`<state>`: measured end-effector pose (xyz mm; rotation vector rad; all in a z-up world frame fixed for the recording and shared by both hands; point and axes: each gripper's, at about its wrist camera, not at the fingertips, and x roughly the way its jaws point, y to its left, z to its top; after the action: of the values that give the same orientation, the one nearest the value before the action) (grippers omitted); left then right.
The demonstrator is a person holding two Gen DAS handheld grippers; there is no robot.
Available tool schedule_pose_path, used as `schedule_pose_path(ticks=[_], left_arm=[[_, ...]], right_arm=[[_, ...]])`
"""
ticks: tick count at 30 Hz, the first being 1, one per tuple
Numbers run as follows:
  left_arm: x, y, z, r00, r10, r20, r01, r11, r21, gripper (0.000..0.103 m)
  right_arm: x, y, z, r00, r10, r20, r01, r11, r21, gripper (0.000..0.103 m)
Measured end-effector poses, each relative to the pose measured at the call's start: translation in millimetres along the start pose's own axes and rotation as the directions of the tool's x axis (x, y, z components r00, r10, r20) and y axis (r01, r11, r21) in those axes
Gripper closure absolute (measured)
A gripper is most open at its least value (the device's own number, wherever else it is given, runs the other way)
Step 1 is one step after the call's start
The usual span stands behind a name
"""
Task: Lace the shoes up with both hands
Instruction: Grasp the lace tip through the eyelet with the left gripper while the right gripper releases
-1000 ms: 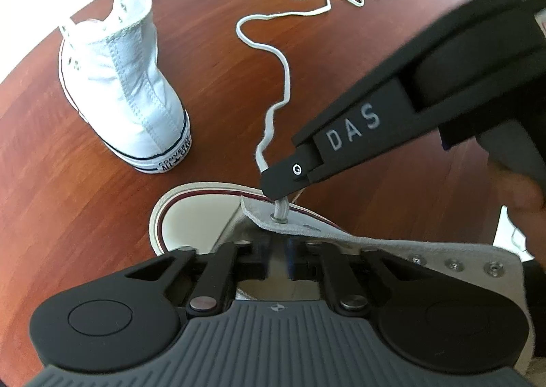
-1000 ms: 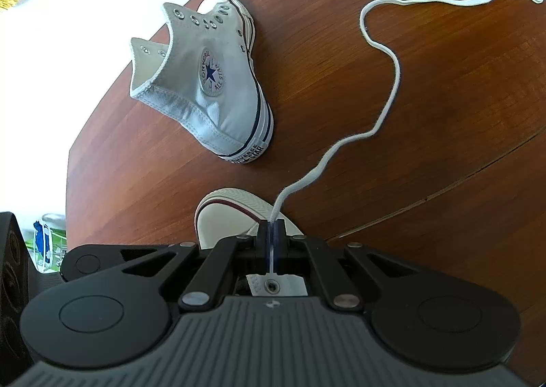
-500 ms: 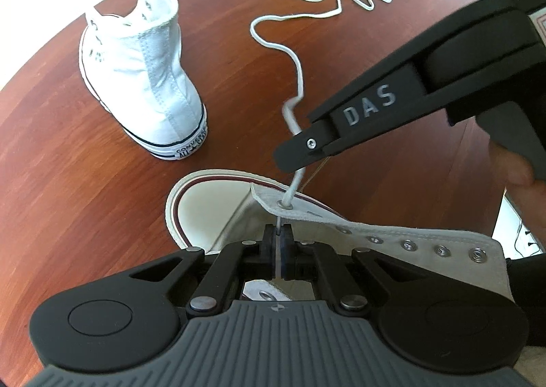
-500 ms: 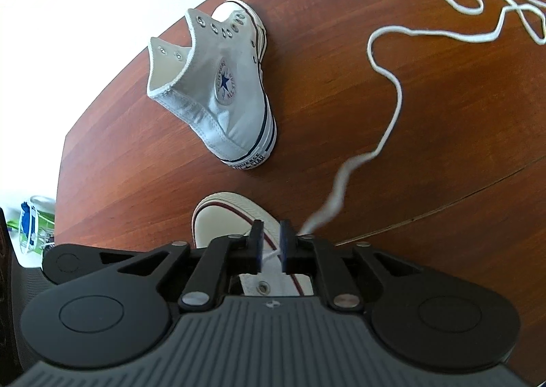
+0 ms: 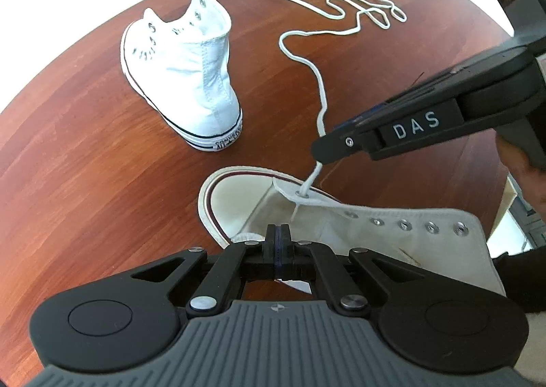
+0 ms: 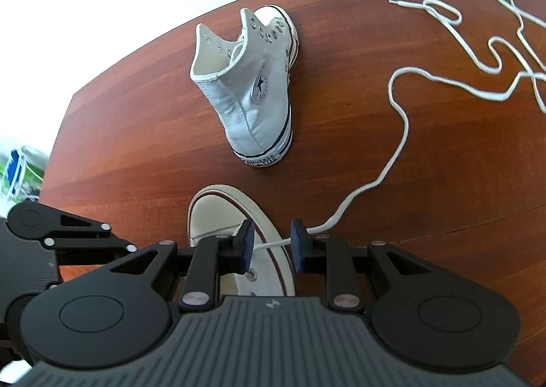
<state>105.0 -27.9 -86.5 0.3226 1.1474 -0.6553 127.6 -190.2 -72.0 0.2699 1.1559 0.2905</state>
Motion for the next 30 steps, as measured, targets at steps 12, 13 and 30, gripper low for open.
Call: schedule_pose_path(ticks=[12, 13, 30], left_arm=[[13, -14, 5, 1.0, 0.019, -0.002, -0.019, 0.995, 0.095, 0.098], [15, -15, 5, 1.0, 0.025, -0.007, -0.024, 0.993, 0.113, 0.098], [22, -30, 6, 0.999, 0.049, -0.022, -0.042, 0.969, 0.243, 0.083]], right_arm=[[9, 19, -9, 0.995, 0.01, -0.095, -0.025, 0.987, -0.161, 0.078], [10, 21, -10, 0.995, 0.01, -0.103, -0.028, 0.984, -0.174, 0.078], [16, 27, -12, 0.987, 0.0, -0.163, -0.044, 0.964, -0.264, 0.097]])
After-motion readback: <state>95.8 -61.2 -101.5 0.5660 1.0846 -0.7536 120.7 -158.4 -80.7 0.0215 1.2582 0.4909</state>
